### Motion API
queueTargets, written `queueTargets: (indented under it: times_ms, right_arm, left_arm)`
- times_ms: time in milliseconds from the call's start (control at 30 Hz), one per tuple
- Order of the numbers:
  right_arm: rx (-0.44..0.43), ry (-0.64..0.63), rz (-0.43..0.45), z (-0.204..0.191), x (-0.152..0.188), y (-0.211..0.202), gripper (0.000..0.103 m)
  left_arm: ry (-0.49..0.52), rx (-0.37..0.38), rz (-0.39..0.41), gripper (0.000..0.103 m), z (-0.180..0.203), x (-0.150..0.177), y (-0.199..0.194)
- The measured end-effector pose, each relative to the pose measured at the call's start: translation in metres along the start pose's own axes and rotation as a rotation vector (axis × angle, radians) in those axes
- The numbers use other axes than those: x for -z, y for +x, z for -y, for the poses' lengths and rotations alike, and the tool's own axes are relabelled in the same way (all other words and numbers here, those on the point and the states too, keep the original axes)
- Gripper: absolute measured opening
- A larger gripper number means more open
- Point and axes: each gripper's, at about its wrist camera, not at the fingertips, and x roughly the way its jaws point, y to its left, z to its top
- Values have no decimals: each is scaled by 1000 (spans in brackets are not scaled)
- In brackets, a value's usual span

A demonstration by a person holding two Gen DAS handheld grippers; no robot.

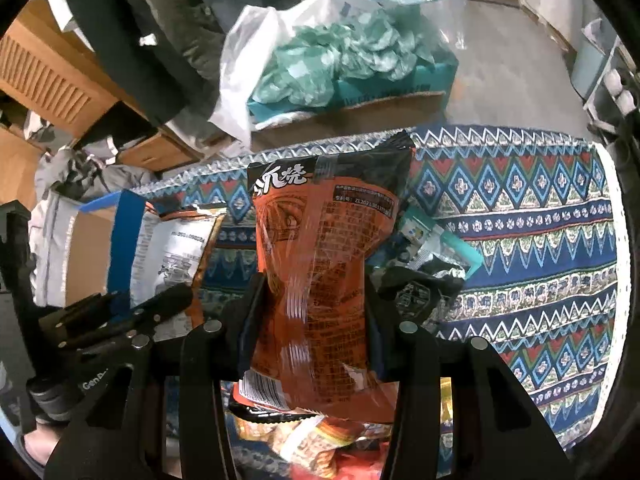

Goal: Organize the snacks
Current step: 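Carry both bags into the cardboard box and open both tools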

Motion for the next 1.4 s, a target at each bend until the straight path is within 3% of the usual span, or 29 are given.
queueTargets:
  times_ms: [233, 533, 867, 1400]
  right_arm:
    - [-1, -36, 23, -22, 0, -18, 44]
    - [-72, -110, 25, -71, 5, -25, 44]
    - [-142, -212, -26, -152, 10, -6, 44]
    - [-158, -346, -129, -262, 26, 52, 44]
  left_arm:
    - [-2, -17, 58, 36, -18, 6, -36]
    - [-61, -13, 103, 36, -61, 14, -79]
    - [-151, -61, 125, 36, -131, 34, -100]
    - [-292, -113, 128, 36, -229, 71, -107]
